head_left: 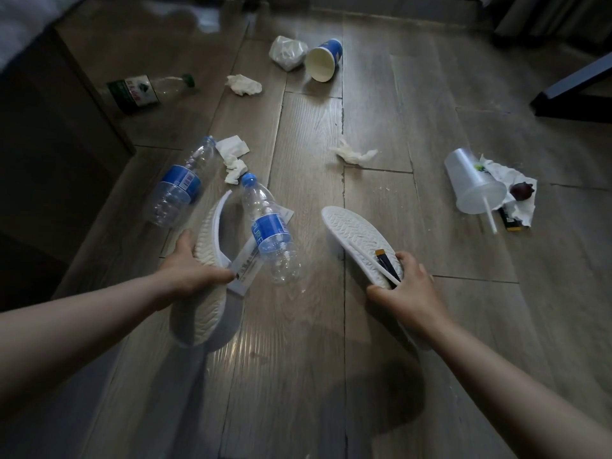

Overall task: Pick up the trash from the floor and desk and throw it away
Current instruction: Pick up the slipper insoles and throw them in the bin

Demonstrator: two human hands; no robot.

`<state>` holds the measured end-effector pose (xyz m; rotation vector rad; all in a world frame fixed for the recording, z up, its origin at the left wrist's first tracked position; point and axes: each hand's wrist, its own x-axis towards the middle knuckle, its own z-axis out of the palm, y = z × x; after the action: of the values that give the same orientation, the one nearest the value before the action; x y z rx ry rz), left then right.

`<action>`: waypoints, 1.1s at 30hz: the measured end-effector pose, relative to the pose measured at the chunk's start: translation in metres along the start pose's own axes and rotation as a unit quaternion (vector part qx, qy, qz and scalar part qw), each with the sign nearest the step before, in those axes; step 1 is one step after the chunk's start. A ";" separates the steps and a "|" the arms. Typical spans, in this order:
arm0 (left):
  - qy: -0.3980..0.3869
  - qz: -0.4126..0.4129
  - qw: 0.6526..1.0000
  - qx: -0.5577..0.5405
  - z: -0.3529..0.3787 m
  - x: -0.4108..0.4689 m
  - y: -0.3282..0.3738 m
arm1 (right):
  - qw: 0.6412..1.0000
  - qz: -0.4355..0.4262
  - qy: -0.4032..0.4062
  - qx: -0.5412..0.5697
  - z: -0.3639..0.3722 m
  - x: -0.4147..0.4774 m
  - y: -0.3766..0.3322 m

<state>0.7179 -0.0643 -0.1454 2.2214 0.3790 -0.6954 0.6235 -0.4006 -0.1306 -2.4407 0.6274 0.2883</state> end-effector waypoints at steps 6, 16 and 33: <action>-0.018 0.051 0.998 -0.011 -0.007 -0.002 -0.007 | 1.000 -0.009 -0.005 -0.005 0.003 0.001 -0.005; 0.023 0.104 0.994 0.002 0.005 -0.004 -0.005 | 1.000 -0.015 -0.006 0.011 0.004 -0.001 -0.004; 0.032 0.193 0.973 0.118 0.008 -0.047 0.102 | 0.991 0.087 0.032 0.097 -0.043 -0.020 0.005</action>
<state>0.7248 -0.1409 -0.0630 2.4490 -0.1150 -0.4764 0.6058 -0.4225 -0.0915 -2.2206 0.8590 0.2087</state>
